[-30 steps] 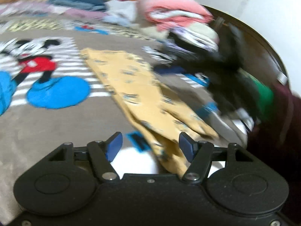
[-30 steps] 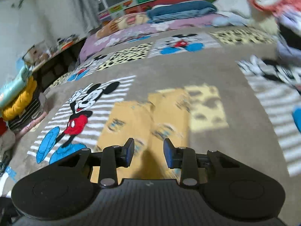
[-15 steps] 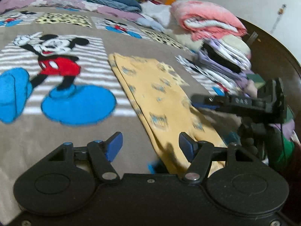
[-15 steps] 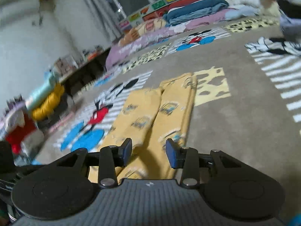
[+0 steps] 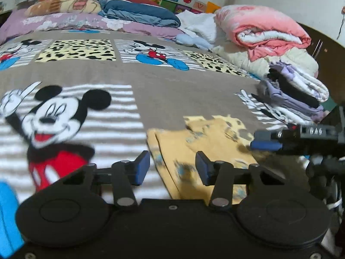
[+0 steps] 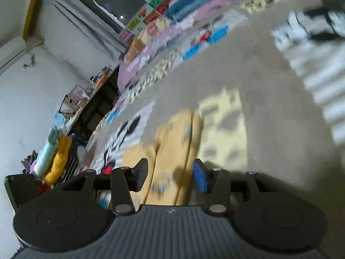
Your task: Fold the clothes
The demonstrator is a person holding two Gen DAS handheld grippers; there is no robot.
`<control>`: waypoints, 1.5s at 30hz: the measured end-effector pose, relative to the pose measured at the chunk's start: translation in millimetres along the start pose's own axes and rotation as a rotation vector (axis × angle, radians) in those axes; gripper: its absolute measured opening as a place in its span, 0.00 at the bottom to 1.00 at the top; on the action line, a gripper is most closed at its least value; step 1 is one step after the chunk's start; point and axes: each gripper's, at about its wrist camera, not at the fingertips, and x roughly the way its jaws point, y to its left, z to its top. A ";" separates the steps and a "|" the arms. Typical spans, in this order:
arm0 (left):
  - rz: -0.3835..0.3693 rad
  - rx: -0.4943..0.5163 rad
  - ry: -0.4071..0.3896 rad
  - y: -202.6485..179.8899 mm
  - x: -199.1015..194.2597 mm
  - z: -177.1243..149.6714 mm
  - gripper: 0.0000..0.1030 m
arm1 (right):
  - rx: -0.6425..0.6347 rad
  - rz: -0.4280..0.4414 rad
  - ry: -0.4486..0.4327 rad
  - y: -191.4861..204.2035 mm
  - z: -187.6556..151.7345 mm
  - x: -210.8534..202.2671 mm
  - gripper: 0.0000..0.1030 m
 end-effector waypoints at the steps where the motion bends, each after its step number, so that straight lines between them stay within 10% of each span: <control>1: -0.001 0.004 0.003 1.3 4.2 2.8 0.35 | 0.008 -0.001 -0.015 -2.6 6.0 3.9 0.48; 8: -0.032 0.063 0.011 1.5 25.4 14.1 0.26 | 0.040 -0.030 -0.052 -23.6 19.7 26.7 0.48; 10: -0.025 0.081 0.015 2.2 30.0 14.4 0.04 | 0.048 -0.026 -0.060 -26.7 16.8 27.8 0.48; 26: 0.013 0.012 -0.050 14.1 34.8 20.5 0.01 | 0.034 -0.009 -0.068 -26.7 18.0 30.2 0.53; 29: 0.022 0.024 -0.004 11.0 36.5 16.4 0.09 | 0.032 -0.006 -0.067 -27.0 18.2 30.4 0.53; 31: 0.047 0.016 -0.019 11.3 24.8 13.0 0.47 | 0.031 -0.004 -0.067 -27.1 17.5 30.0 0.54; 39: 0.023 0.061 -0.015 -15.5 -62.3 -39.9 0.47 | 0.025 -0.003 -0.072 -26.7 15.8 28.5 0.54; 45: -0.018 0.093 0.028 -69.0 -130.2 -116.9 0.08 | 0.010 -0.008 -0.074 -24.0 14.4 28.1 0.54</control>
